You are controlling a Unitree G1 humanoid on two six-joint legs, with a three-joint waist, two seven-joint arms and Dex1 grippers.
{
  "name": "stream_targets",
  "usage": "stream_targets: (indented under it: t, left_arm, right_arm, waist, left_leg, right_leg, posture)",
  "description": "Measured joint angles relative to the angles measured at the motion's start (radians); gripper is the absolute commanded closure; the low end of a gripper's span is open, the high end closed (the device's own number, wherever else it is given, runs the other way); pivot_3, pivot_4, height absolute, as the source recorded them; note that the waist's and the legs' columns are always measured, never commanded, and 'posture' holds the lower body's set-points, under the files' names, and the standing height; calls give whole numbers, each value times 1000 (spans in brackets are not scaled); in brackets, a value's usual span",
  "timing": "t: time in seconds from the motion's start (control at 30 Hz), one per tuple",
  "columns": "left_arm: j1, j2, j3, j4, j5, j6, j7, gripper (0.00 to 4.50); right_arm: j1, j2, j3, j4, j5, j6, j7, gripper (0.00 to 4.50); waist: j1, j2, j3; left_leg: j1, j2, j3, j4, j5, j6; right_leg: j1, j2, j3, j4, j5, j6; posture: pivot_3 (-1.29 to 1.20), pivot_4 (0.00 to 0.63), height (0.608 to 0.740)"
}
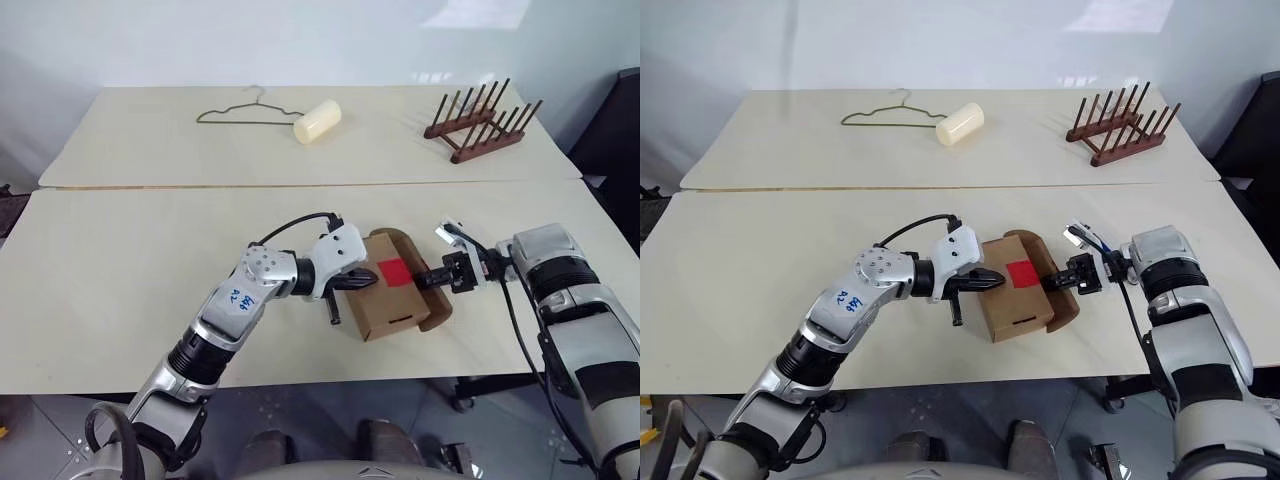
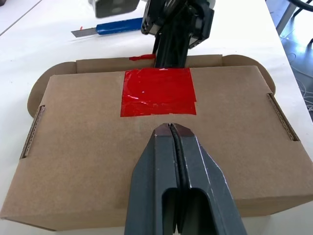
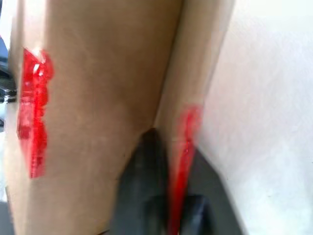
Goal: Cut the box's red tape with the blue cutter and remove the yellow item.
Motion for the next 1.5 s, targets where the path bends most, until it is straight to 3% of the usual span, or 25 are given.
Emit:
stream_targets:
  t: [0.27,0.43,0.63,0.77,0.87,1.07,1.17,1.5]
  left_arm:
    - [-1,-43,1,33,0,-17,19,4500]
    - [-17,-125,-2,123,1,-103,49,4500]
    - [-83,-243,7,323,16,-256,105,4500]
    - [-117,-291,18,416,36,-334,137,4500]
    - [-131,-321,24,470,43,-384,151,4500]
    - [-131,-318,25,485,44,-407,140,4500]
    - [-129,-307,24,473,44,-402,130,4500]
    - [-41,-185,25,249,43,-287,87,4500]
  right_arm:
    - [-36,-17,30,25,-49,-15,17,4443]
    - [-93,-84,74,-4,-91,42,17,4443]
    - [-230,-321,175,-185,-33,246,17,4443]
    - [-259,-405,229,-280,11,316,17,4443]
    - [-265,-458,269,-353,62,364,17,4443]
    - [-213,-420,214,-343,77,346,-4,4443]
    - [-174,-385,174,-303,75,309,-23,3848]
    - [-58,-256,39,-112,21,-37,-55,525]
  waist:
    - [10,1,0]
    - [44,7,3]
    - [56,12,6]
    - [51,12,6]
    - [52,12,6]
    - [52,11,7]
    - [53,11,7]
    - [47,12,7]
  left_leg:
    - [-1,-2,-3,3,0,1]
    - [-5,-5,-3,4,1,3]
    - [-11,-5,-1,3,0,2]
    - [-12,-4,4,1,0,1]
    - [-22,-4,5,5,0,2]
    - [-23,-4,5,5,1,3]
    - [-23,-4,5,4,1,3]
    - [-22,-4,5,4,1,3]
  right_leg:
    - [0,-2,2,1,0,0]
    - [-2,-4,4,-1,0,1]
    - [-8,-3,2,-1,1,1]
    - [-10,-2,0,-1,1,1]
    - [-20,-2,0,1,1,1]
    - [-20,-2,0,1,1,1]
    - [-20,-2,0,1,1,1]
    - [-19,-2,-1,2,1,1]
  posture:
    - [0,150,740]
    - [0,150,740]
    - [0,150,740]
    - [0,150,740]
    - [0,150,740]
    - [0,150,740]
    - [0,150,740]
    - [0,150,740]
